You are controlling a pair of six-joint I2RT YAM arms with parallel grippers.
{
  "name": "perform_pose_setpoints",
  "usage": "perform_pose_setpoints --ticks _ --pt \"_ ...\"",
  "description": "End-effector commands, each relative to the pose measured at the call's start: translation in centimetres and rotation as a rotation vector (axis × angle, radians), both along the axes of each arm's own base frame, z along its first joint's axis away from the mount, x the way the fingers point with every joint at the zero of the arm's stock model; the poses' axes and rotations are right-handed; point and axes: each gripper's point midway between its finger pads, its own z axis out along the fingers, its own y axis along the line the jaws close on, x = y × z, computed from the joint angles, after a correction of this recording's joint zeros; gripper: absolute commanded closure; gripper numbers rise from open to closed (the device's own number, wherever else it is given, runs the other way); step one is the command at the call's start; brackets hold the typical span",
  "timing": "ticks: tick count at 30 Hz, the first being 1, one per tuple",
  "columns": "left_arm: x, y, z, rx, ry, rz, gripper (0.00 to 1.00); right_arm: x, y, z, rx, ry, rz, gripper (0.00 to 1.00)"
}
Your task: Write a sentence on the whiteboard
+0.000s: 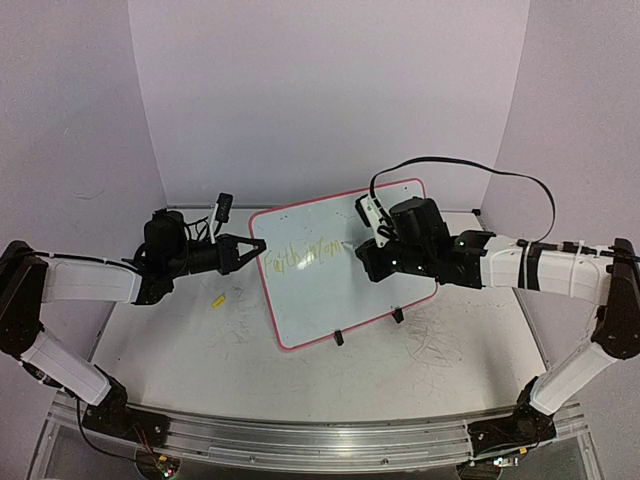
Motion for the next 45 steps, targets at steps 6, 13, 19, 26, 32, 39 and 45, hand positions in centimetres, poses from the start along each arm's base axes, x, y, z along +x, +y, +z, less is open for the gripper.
perform_pose_setpoints --ticks 6,13,19,26,32,39,45 --pt "0.1 -0.2 -0.1 0.043 -0.037 0.006 1.0 0.2 0.2 1.0 0.02 -0.022 -0.019 1.0" --pt "0.0 -0.1 -0.2 0.045 -0.035 0.008 1.0 -0.6 -0.3 -0.1 0.002 0.006 -0.014 1.0" --pt "-0.1 -0.1 -0.3 0.046 -0.033 0.009 1.0 -0.8 -0.7 -0.5 -0.005 0.014 -0.021 1.0" --pt "-0.1 -0.2 -0.3 0.048 -0.032 0.006 1.0 -0.2 -1.6 0.2 -0.012 -0.016 -0.079 1.0" --pt "-0.1 -0.2 -0.3 0.048 -0.035 0.005 1.0 0.3 -1.2 0.9 0.014 -0.035 -0.089 1.0" --pt "-0.1 -0.2 -0.1 0.048 -0.037 0.006 1.0 1.0 -0.2 2.1 0.053 -0.061 -0.082 1.0" --pt "-0.1 -0.2 -0.1 0.049 -0.037 0.006 1.0 1.0 0.2 1.9 0.052 -0.056 -0.07 1.0"
